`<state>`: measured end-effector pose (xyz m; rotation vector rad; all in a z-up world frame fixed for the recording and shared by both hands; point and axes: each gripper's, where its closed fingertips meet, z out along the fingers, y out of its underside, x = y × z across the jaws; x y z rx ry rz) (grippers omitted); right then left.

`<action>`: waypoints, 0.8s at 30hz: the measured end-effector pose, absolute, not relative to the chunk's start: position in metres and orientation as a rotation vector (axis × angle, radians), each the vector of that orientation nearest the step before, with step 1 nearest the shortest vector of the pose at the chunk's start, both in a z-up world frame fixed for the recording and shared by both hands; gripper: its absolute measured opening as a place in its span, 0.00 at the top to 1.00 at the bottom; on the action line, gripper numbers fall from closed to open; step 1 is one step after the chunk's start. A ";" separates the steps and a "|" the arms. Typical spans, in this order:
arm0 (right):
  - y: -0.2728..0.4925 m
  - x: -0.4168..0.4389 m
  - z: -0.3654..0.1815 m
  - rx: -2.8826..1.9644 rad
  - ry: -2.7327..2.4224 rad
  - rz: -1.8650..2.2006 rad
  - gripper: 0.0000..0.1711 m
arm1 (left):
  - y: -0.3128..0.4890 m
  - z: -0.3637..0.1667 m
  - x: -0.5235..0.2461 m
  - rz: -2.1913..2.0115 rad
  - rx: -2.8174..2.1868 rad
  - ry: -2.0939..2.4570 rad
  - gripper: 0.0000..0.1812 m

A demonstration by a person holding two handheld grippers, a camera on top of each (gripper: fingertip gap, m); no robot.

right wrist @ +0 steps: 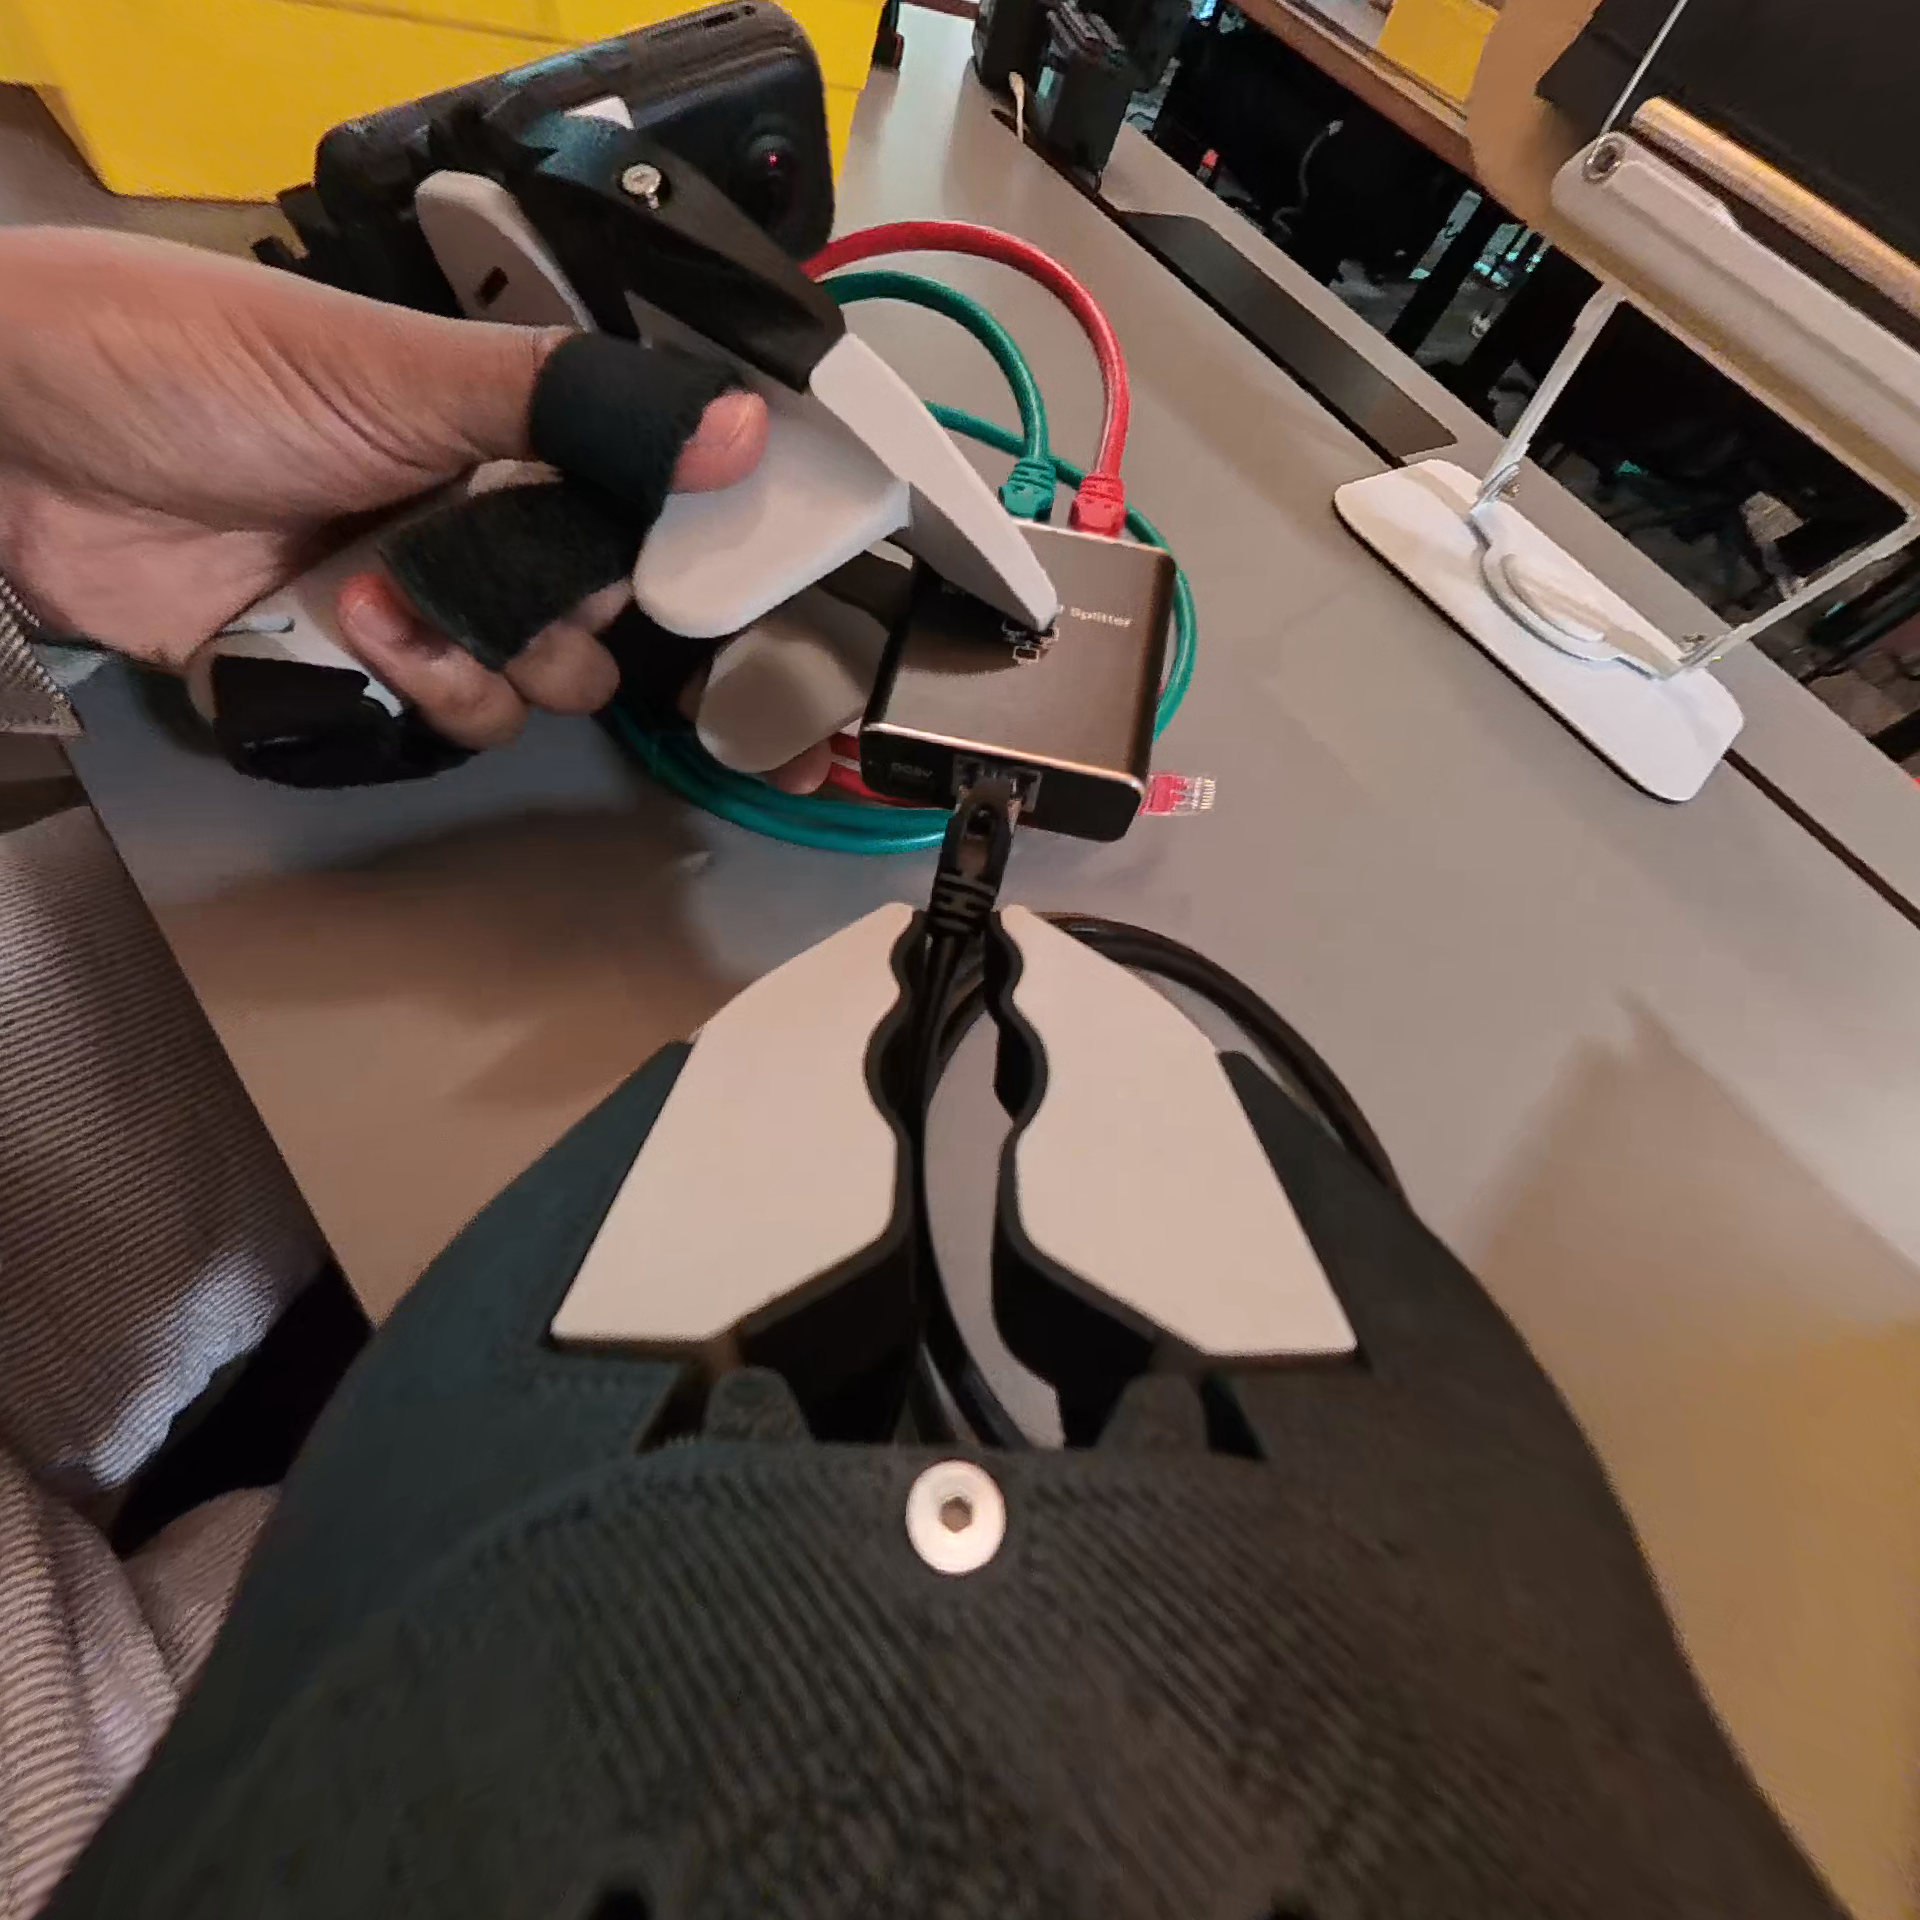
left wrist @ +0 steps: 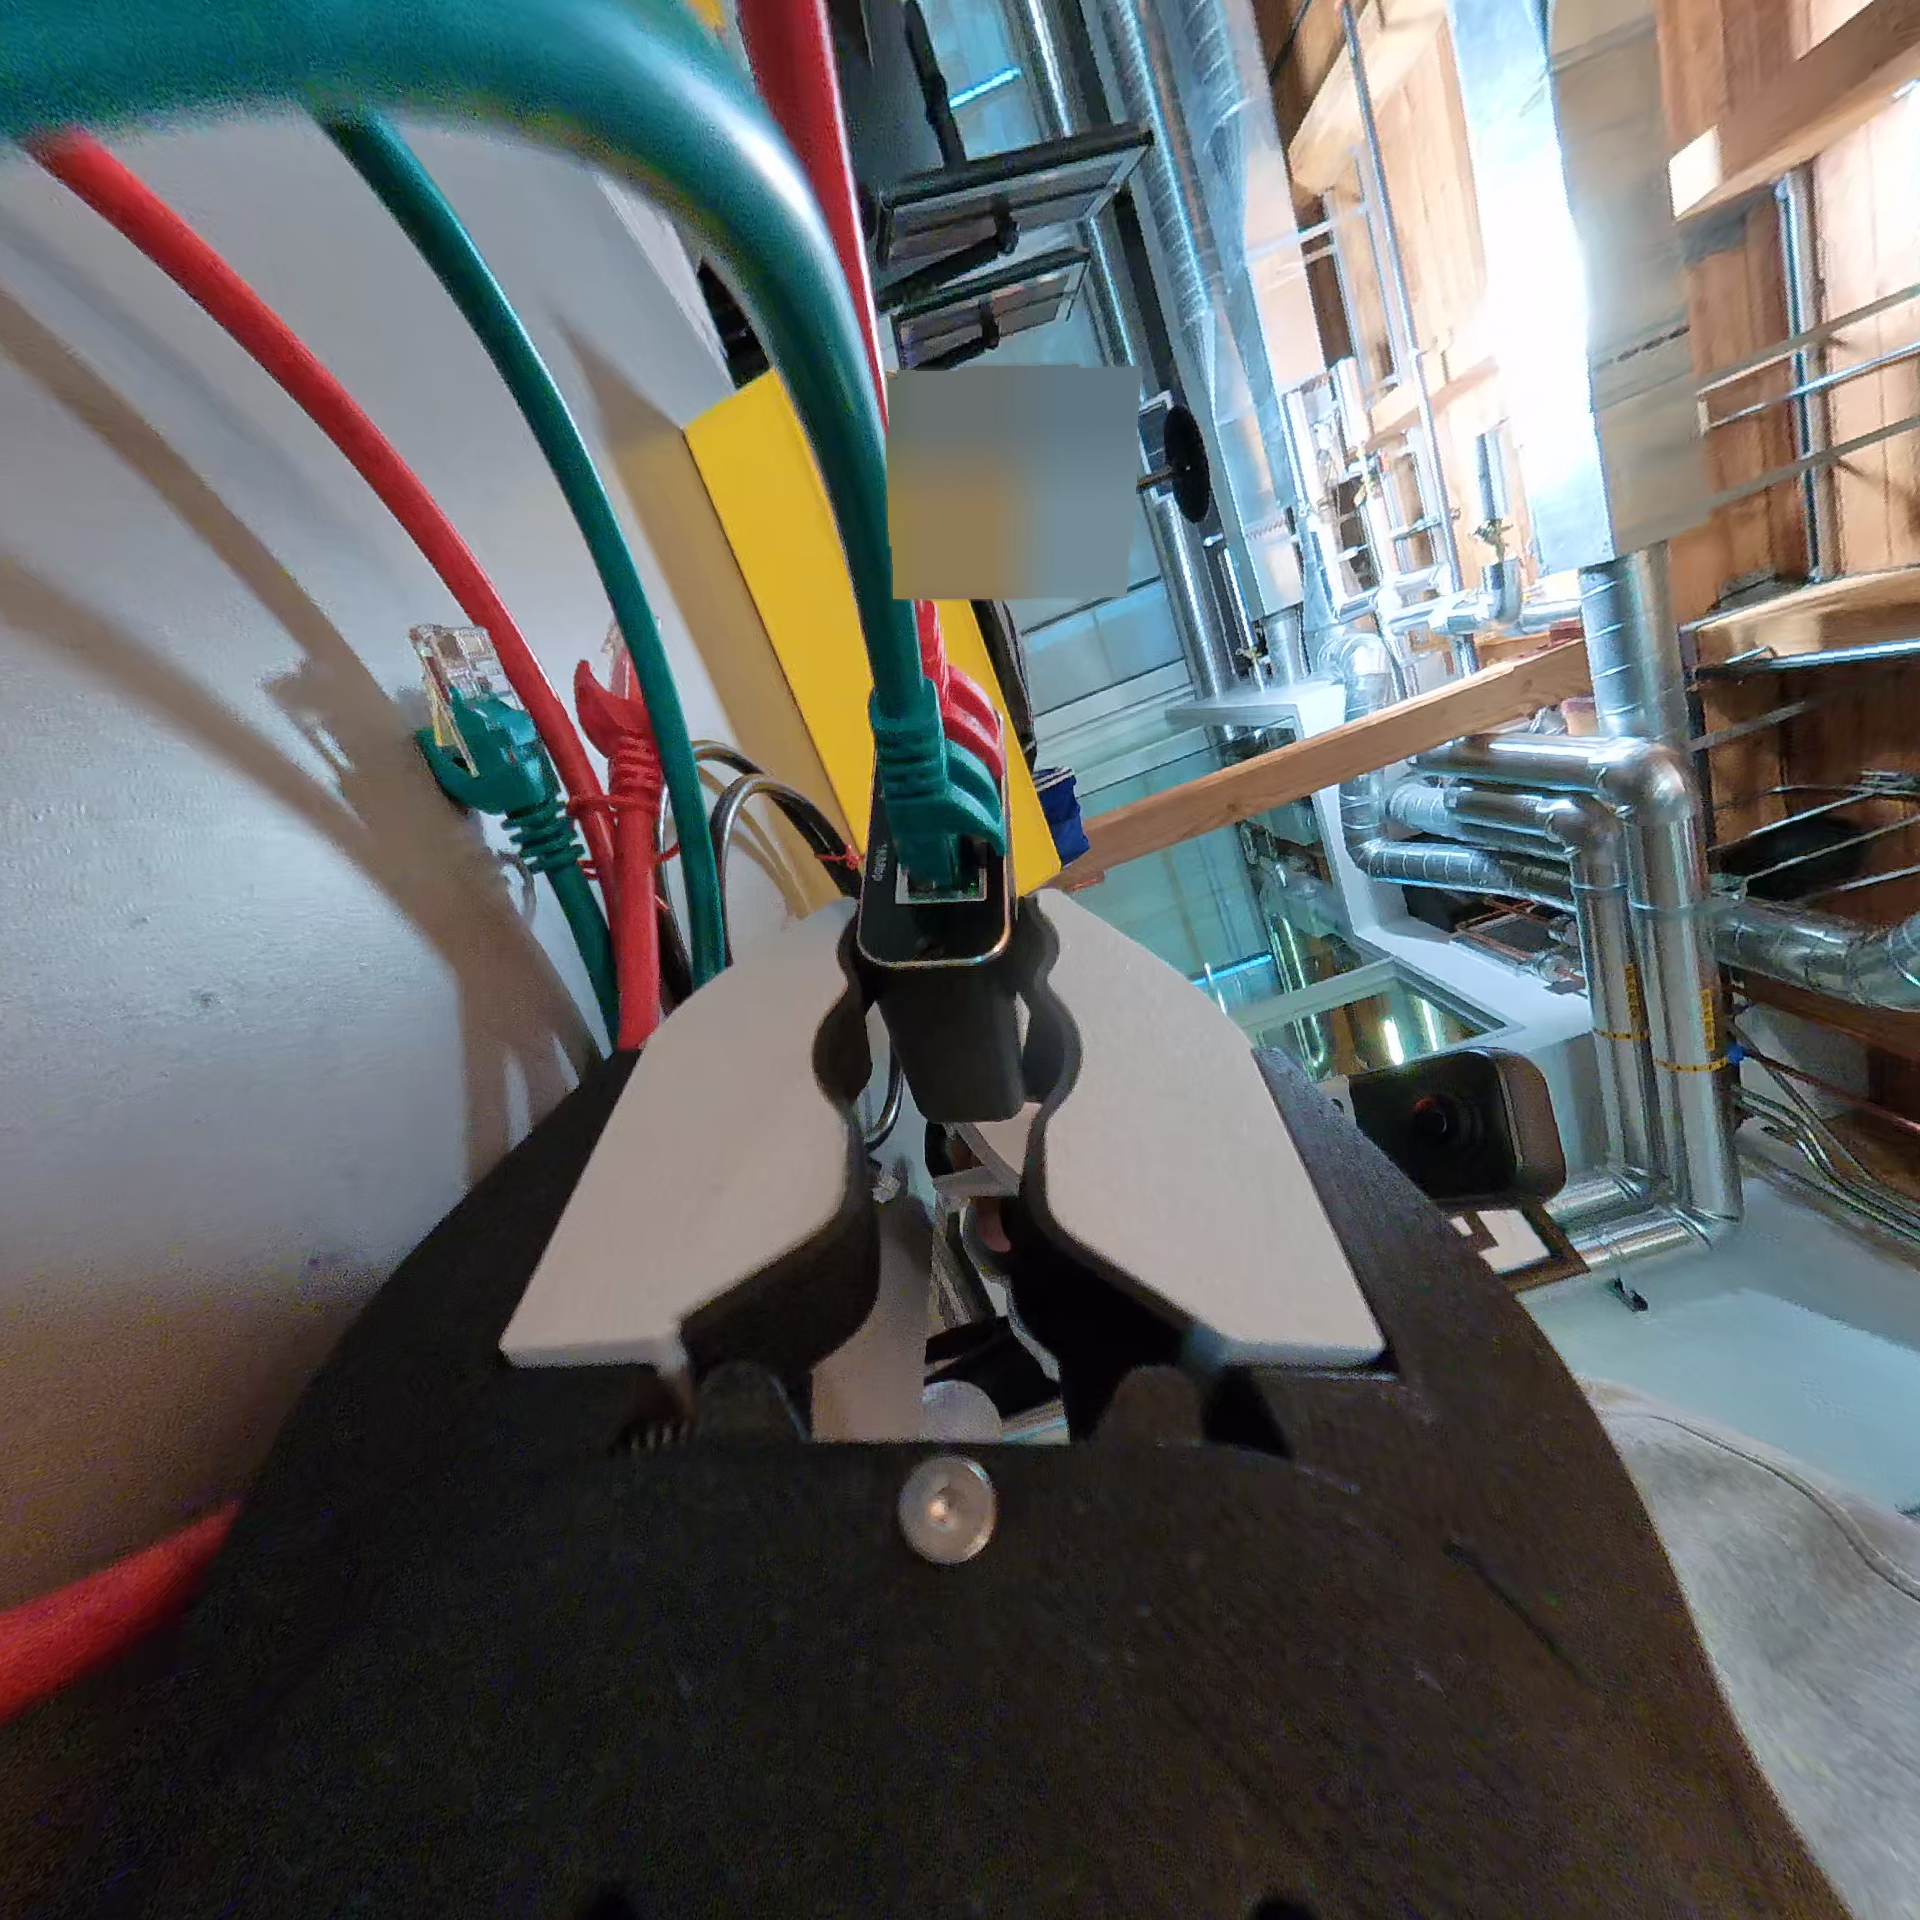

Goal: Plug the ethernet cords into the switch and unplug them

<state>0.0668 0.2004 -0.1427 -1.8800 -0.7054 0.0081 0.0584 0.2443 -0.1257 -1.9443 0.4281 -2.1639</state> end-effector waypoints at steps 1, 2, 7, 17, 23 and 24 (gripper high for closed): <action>0.200 0.066 -0.143 -1.880 -0.708 0.015 0.94 | 0.243 -0.126 0.059 -2.171 -1.950 0.435 0.86; 0.199 0.066 -0.143 -1.881 -0.706 0.029 0.94 | 0.243 -0.127 0.059 -2.180 -1.959 0.440 0.86; 0.198 0.065 -0.145 -1.895 -0.688 0.096 0.94 | 0.240 -0.128 0.059 -2.189 -1.975 0.469 0.86; 0.195 0.062 -0.147 -1.908 -0.692 0.175 0.94 | 0.232 -0.132 0.058 -2.183 -2.026 0.579 0.85; 0.193 0.059 -0.149 -1.914 -0.714 0.192 0.94 | 0.230 -0.133 0.057 -2.183 -2.045 0.618 0.84; 0.193 0.059 -0.149 -1.916 -0.714 0.196 0.94 | 0.229 -0.133 0.057 -2.181 -2.046 0.621 0.84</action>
